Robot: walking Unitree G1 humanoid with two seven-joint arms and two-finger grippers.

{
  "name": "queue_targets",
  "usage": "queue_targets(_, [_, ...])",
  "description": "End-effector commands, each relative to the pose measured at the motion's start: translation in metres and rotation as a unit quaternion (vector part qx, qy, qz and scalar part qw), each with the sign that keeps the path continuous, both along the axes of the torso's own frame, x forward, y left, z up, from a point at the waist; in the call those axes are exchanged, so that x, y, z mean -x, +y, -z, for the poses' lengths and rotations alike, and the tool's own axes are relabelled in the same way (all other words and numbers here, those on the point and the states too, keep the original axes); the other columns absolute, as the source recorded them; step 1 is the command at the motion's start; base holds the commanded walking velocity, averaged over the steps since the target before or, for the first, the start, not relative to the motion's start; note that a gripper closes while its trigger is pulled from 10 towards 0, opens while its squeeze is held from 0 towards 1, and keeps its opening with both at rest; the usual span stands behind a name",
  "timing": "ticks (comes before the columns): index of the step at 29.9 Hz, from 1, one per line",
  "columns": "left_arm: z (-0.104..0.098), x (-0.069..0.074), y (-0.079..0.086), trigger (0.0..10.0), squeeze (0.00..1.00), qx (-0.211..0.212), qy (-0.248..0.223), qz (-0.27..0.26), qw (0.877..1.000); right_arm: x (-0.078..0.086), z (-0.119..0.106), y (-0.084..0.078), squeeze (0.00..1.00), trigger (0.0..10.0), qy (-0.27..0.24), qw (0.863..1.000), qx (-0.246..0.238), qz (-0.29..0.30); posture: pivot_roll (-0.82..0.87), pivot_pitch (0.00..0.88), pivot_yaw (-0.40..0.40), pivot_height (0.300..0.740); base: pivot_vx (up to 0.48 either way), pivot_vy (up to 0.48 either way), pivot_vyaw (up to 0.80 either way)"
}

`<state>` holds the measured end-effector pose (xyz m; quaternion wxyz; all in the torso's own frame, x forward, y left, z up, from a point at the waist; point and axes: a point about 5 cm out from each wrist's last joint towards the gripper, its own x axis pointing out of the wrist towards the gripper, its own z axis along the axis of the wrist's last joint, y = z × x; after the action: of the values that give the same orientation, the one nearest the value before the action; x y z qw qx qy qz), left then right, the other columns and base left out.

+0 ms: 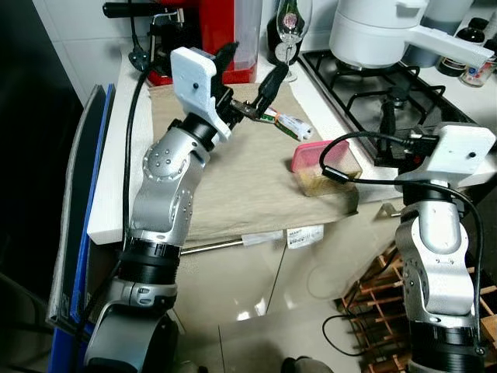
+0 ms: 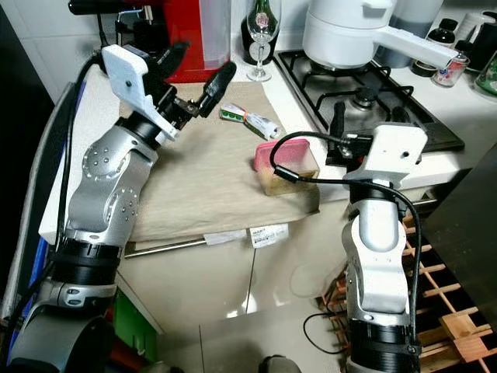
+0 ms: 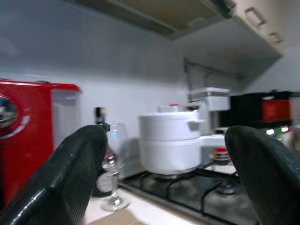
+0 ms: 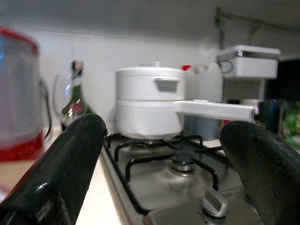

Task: Restocking fridge

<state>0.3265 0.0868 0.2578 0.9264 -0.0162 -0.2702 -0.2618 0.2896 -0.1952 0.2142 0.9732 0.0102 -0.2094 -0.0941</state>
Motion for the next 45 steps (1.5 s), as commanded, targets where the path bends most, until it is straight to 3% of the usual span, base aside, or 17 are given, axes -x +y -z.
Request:
queue_targets(1, [0.007, 0.003, 0.002, 10.0, 0.0, 0.0, 0.011, -0.033, 0.999, -0.001, -0.002, -0.005, 0.21, 10.0, 0.001, 1.0, -0.016, 0.003, -0.16, 0.007, 0.023, 0.74, 0.0, 0.0, 0.0])
queue_targets(6, [0.023, 0.011, 0.005, 10.0, 0.0, 0.008, 0.042, -0.072, 0.997, 0.002, -0.004, -0.004, 0.22, 10.0, 0.0, 1.0, -0.017, -0.007, -0.15, 0.006, 0.018, 0.74, 0.0, 0.0, 0.0])
queue_targets(7, [0.03, 0.016, 0.011, 10.0, 0.0, 0.007, 0.048, -0.11, 0.993, 0.012, -0.004, 0.001, 0.21, 10.0, 0.001, 1.0, 0.005, -0.023, -0.14, 0.007, 0.012, 0.74, 0.0, 0.0, 0.0])
queue_targets(10, [0.035, 0.02, 0.018, 10.0, 0.0, 0.001, 0.049, -0.145, 0.988, 0.02, -0.004, 0.006, 0.22, 10.0, 0.004, 0.999, 0.024, -0.036, -0.14, 0.008, 0.009, 0.74, 0.0, 0.0, 0.0])
queue_targets(12, [0.039, 0.029, 0.036, 10.0, 0.0, -0.006, 0.039, -0.225, 0.974, 0.037, 0.003, 0.01, 0.21, 10.0, 0.013, 0.999, 0.035, -0.039, -0.14, 0.01, -0.003, 0.74, 0.0, 0.0, 0.0])
queue_targets(15, [0.034, 0.036, 0.039, 10.0, 0.0, -0.028, 0.017, -0.264, 0.964, 0.046, 0.015, 0.007, 0.22, 10.0, 0.034, 0.998, 0.033, -0.033, -0.13, 0.008, -0.008, 0.74, 0.0, 0.0, 0.0])
queue_targets(19, [0.035, 0.042, 0.036, 10.0, 0.0, -0.055, 0.002, -0.258, 0.965, 0.049, 0.021, 0.005, 0.22, 10.0, 0.045, 0.998, 0.04, -0.027, -0.12, 0.009, -0.01, 0.74, 0.0, 0.0, 0.0])
queue_targets(24, [0.063, 0.064, 0.049, 10.0, 0.0, -0.105, 0.038, -0.267, 0.957, 0.056, 0.031, 0.008, 0.21, 10.0, 0.063, 0.995, 0.063, -0.039, -0.12, 0.0, 0.003, 0.74, 0.0, 0.0, 0.0])
queue_targets(32, [0.047, 0.047, 0.046, 10.0, 0.0, -0.086, 0.007, -0.296, 0.951, 0.028, 0.045, 0.019, 0.21, 10.0, 0.079, 0.994, 0.042, -0.07, -0.09, 0.0, 0.018, 0.74, 0.0, 0.0, 0.0])
queue_targets(33, [0.045, 0.043, 0.045, 10.0, 0.0, -0.081, 0.009, -0.294, 0.952, 0.021, 0.047, 0.018, 0.21, 10.0, 0.09, 0.993, 0.007, -0.075, -0.09, 0.0, 0.021, 0.74, 0.0, 0.0, 0.0])
queue_targets(38, [0.043, 0.043, 0.045, 10.0, 0.0, -0.079, 0.012, -0.291, 0.953, 0.017, 0.048, 0.022, 0.21, 10.0, 0.102, 0.989, -0.034, -0.097, -0.09, 0.0, 0.022, 0.74, 0.0, 0.0, 0.0])
queue_targets(41, [0.043, 0.043, 0.046, 10.0, 0.0, -0.077, 0.014, -0.291, 0.953, 0.023, 0.05, 0.02, 0.21, 10.0, 0.107, 0.988, -0.042, -0.101, -0.09, 0.0, 0.017, 0.74, 0.0, 0.0, 0.0])
queue_targets(42, [0.043, 0.043, 0.047, 10.0, 0.0, -0.077, 0.013, -0.291, 0.953, 0.035, 0.055, 0.02, 0.21, 10.0, 0.118, 0.986, -0.036, -0.109, -0.09, 0.0, 0.015, 0.74, 0.0, 0.0, 0.0])
queue_targets(45, [0.042, 0.044, 0.048, 10.0, 0.0, -0.077, 0.011, -0.292, 0.953, 0.049, 0.059, 0.02, 0.21, 10.0, 0.127, 0.984, -0.024, -0.12, -0.09, 0.0, 0.01, 0.74, 0.0, 0.0, 0.0])
